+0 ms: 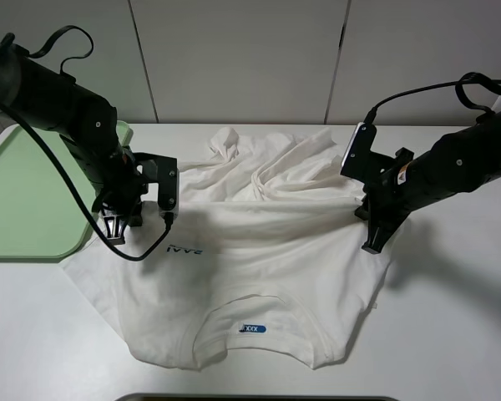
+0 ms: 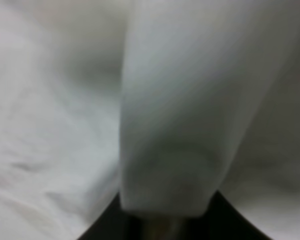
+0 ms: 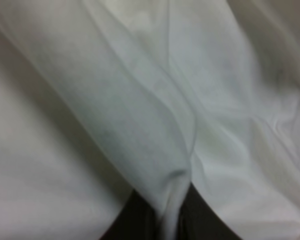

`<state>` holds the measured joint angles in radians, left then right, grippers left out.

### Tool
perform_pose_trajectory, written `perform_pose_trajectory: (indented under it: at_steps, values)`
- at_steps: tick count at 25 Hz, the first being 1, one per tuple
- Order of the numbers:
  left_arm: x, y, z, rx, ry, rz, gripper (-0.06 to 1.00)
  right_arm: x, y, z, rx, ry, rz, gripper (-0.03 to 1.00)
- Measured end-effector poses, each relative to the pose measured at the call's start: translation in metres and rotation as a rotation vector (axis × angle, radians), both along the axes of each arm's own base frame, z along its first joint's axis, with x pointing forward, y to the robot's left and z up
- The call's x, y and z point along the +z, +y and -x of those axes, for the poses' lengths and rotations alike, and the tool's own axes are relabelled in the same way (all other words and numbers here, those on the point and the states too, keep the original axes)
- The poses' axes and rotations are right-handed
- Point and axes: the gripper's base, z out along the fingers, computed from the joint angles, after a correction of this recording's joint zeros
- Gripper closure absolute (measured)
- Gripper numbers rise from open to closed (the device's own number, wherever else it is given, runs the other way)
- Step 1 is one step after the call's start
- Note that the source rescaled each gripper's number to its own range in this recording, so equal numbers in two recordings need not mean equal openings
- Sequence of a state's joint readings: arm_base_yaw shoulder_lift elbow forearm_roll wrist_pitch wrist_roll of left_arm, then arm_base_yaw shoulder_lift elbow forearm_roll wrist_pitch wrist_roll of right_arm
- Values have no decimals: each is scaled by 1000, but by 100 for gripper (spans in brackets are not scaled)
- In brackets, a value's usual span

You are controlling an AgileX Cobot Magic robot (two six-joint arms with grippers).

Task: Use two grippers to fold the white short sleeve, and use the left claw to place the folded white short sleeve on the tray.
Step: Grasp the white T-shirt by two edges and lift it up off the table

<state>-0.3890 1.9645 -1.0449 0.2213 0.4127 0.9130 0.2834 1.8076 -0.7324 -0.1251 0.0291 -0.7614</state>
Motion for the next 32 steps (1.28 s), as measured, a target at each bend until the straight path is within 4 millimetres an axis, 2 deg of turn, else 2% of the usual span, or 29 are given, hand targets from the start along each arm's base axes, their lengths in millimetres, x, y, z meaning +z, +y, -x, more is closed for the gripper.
perform_pose_trajectory:
  at_steps: [4, 8, 10, 11, 12, 15, 17, 18, 22, 23, 26, 27, 29, 31, 32]
  values:
    - [0, 0, 2, 21, 24, -10, 80, 0, 0, 0, 1, -7, -3, 93]
    - [2, 1, 4, 74, 30, -5, 90, 0, 0, 1, -27, 10, -14, 94]
    - [11, 1, 4, 107, 9, 13, 94, 1, 0, 1, -40, 12, -21, 94]
    - [24, 1, 4, 123, -26, 34, 94, 2, -1, 1, -43, 10, -23, 94]
    - [24, 1, 4, 123, -26, 34, 94, 6, -1, 1, -45, 0, -27, 94]
    - [42, 1, 4, 128, -81, 63, 94, 19, -1, 2, -45, -39, -40, 94]
    - [54, 1, 5, 129, -115, 81, 94, 31, -1, 2, -44, -82, -54, 94]
    - [67, 2, 7, 128, -149, 97, 94, 38, -1, 2, -43, -106, -62, 94]
    - [90, 3, 9, 144, -222, 142, 94, 70, -2, 6, -43, -207, -94, 94]
    - [99, 3, 11, 153, -254, 163, 94, 70, -2, 6, -43, -207, -94, 94]
    - [127, 5, 16, 162, -351, 224, 94, 108, -6, 16, -45, -329, -131, 94]
    - [138, 6, 19, 160, -388, 244, 94, 131, -10, 24, -47, -407, -154, 94]
    - [158, 8, 24, 156, -456, 282, 94, 155, -14, 35, -46, -492, -178, 94]
    - [184, 12, 34, 147, -550, 334, 94, 162, -15, 39, -40, -519, -179, 94]
    - [198, 14, 40, 142, -600, 361, 94, 178, -17, 48, -14, -582, -167, 94]
